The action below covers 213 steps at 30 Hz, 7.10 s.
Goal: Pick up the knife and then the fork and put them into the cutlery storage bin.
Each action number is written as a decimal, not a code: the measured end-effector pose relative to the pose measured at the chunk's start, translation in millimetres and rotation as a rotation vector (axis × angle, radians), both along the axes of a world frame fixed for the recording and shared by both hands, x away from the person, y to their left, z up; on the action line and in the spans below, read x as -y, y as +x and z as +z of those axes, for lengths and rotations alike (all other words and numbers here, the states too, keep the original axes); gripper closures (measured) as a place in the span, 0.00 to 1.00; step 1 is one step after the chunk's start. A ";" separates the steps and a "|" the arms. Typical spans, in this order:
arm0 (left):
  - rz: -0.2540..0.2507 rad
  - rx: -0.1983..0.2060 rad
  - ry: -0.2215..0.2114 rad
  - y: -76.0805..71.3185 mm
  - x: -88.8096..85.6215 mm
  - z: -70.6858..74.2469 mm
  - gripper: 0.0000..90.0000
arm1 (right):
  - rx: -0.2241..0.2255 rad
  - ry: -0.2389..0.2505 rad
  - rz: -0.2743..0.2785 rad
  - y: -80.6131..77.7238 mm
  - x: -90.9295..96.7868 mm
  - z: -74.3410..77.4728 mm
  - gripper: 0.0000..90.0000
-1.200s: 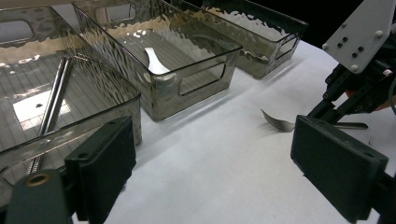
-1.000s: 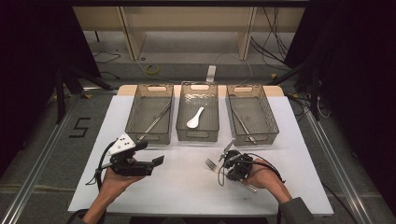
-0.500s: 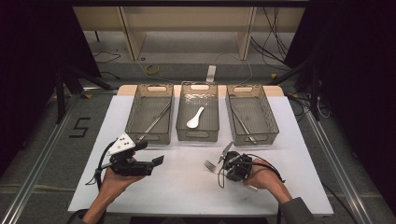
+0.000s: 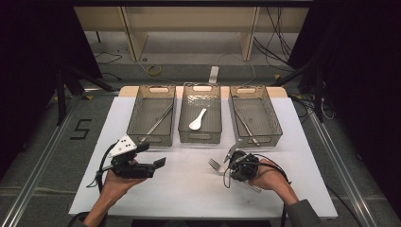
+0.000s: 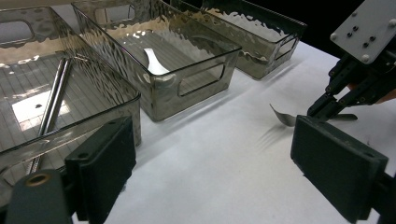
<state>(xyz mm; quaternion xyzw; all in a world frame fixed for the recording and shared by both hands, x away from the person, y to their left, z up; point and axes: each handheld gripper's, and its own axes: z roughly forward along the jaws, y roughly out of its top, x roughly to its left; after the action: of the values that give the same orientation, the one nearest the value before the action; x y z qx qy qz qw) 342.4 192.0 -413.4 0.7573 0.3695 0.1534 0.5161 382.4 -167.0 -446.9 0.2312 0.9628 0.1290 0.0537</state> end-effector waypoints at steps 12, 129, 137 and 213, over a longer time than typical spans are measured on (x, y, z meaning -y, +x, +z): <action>0.000 0.000 0.001 0.1 0.1 0.0 0.15 | 0.029 0.061 -0.031 3.3 11.7 13.5 0.95; 0.032 -0.001 -0.033 1.4 -3.1 0.2 0.15 | 0.113 0.287 -0.605 163.5 88.8 39.6 0.74; 0.031 -0.002 -0.033 1.4 -3.3 0.2 0.15 | 0.135 0.314 -0.596 158.1 87.3 48.4 0.59; -0.008 -0.025 -0.035 1.8 -0.4 -0.9 0.15 | 0.331 0.804 -0.372 -23.6 56.2 31.0 0.27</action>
<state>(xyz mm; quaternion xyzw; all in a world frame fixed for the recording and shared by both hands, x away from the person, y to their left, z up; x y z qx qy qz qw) 344.2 192.4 -414.3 0.7516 0.3756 0.1354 0.5251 358.8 -223.2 -415.9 0.3786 0.7573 0.5147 0.1350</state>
